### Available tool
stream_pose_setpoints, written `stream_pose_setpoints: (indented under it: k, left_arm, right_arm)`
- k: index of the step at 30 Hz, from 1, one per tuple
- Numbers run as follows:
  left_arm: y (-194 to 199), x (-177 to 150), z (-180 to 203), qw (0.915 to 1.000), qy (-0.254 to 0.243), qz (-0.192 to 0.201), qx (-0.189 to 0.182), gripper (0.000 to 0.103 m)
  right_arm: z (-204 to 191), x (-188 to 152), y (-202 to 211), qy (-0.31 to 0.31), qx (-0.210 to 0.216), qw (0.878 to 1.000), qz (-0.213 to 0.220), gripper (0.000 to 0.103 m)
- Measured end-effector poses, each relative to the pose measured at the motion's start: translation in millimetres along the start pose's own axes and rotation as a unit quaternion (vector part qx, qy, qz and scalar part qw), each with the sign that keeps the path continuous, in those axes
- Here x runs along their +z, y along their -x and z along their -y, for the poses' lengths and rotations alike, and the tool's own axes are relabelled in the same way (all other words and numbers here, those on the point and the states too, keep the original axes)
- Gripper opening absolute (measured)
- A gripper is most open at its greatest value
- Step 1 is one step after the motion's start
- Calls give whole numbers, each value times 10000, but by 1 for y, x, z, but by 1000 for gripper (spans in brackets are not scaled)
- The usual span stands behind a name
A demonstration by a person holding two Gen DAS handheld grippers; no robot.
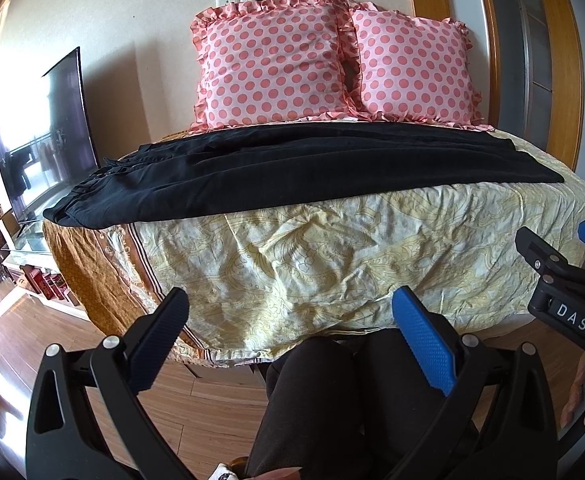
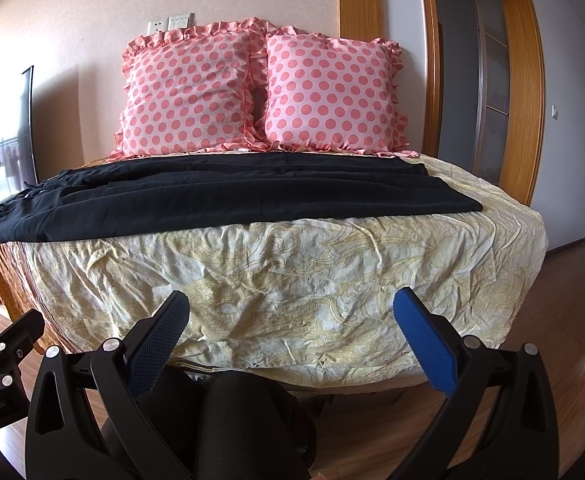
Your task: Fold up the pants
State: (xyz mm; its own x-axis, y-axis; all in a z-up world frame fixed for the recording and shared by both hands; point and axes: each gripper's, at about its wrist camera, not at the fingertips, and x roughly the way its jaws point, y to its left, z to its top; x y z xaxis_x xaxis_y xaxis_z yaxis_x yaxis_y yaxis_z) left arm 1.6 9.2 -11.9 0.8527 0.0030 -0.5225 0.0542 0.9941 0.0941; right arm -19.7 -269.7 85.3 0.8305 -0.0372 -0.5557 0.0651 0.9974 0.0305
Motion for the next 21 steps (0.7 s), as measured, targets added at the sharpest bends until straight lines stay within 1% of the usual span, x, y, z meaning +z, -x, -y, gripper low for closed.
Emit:
stream_pose_setpoints:
  k: [21]
  left_arm:
    - [-1,0,1,10000,0,-24,-13,101]
  right_arm:
    - [0,-1,0,22,9,10000,4,102]
